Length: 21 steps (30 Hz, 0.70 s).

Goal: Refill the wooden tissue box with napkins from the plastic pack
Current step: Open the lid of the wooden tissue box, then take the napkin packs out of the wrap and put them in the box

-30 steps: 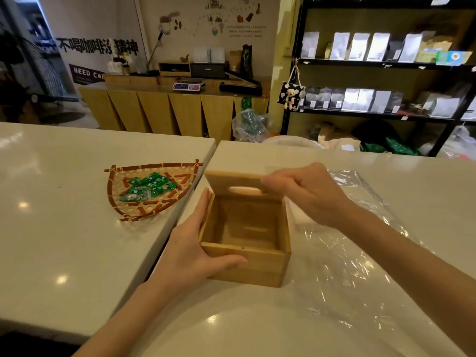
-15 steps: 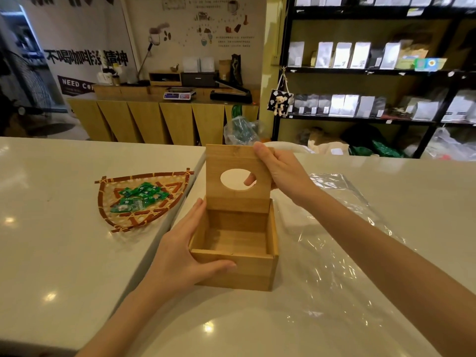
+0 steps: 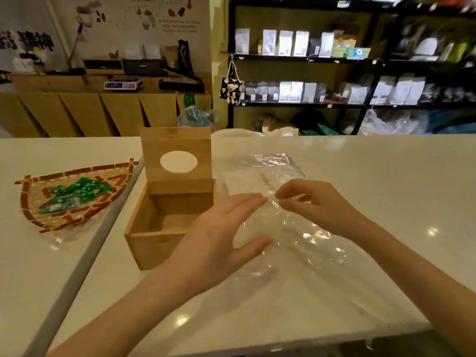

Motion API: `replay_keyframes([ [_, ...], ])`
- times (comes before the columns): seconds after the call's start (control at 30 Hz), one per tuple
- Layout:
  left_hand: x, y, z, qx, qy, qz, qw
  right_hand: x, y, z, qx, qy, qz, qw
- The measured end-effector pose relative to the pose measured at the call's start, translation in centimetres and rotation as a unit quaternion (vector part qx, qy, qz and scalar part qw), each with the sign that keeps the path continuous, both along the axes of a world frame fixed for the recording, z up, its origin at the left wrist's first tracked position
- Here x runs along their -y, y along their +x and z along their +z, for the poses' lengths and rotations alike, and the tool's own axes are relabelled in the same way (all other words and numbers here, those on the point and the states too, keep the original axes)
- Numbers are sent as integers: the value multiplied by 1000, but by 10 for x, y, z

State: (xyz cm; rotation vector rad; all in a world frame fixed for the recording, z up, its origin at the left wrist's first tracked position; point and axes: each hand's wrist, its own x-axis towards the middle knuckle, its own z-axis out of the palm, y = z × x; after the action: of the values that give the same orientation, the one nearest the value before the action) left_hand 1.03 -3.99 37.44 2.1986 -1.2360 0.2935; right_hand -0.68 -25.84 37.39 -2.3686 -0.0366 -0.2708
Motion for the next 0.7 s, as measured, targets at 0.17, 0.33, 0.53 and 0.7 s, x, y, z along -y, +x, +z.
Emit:
replay_keyframes([
  [0.17, 38, 0, -42, -39, 71, -17, 997, 15, -39, -31, -64, -156, 40, 985],
  [0.33, 50, 7, -57, -51, 201, 44, 977, 23, -53, -55, -84, -235, 58, 967],
  [0.53, 56, 8, -55, 0, 220, 60, 974, 47, -66, -59, -126, -216, 59, 966],
  [0.7, 72, 1, -55, -22, 184, -11, 983, 74, -76, -50, -164, -160, 53, 972],
])
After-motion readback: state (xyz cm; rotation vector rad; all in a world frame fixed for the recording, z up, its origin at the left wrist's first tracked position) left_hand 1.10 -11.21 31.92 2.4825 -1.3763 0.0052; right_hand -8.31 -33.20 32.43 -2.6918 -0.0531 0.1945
